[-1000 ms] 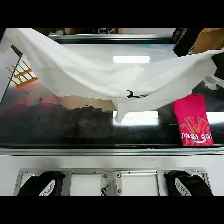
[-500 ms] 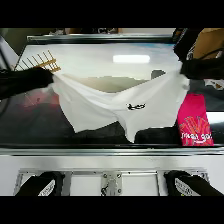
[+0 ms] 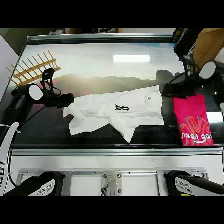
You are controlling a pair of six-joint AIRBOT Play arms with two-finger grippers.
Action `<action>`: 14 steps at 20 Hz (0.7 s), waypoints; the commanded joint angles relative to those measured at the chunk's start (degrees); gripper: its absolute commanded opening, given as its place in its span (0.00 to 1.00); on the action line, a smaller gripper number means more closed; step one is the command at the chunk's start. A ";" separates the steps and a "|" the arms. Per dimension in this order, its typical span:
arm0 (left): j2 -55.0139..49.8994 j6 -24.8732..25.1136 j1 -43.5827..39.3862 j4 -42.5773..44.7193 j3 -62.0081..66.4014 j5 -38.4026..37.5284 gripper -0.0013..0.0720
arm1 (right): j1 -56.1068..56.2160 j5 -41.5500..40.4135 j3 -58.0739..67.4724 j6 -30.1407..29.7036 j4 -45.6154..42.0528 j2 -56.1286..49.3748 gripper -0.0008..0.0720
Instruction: Fold the clothes and pants, and hang the long-sleeved shirts on hangers.
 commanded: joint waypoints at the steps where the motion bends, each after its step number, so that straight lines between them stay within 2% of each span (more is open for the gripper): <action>1: -1.42 -0.04 -0.17 0.00 -0.68 0.20 0.03 | -0.59 -5.79 -19.82 5.11 7.82 6.54 0.72; 4: -1.44 -0.04 -0.72 -0.02 -0.68 0.35 0.03 | 0.85 -16.55 -36.11 4.39 21.53 7.78 0.72; 6: -1.44 0.00 -1.16 0.09 -0.68 0.59 0.03 | 3.80 -21.79 -41.31 2.71 27.04 6.73 0.72; 11: -1.46 0.00 -1.16 0.09 -0.68 0.76 0.03 | 16.31 -32.65 -41.86 3.19 30.03 2.56 0.72; 14: -1.46 0.00 -1.16 0.09 -0.68 0.70 0.03 | 20.76 -36.30 -41.18 3.13 33.86 -0.07 0.72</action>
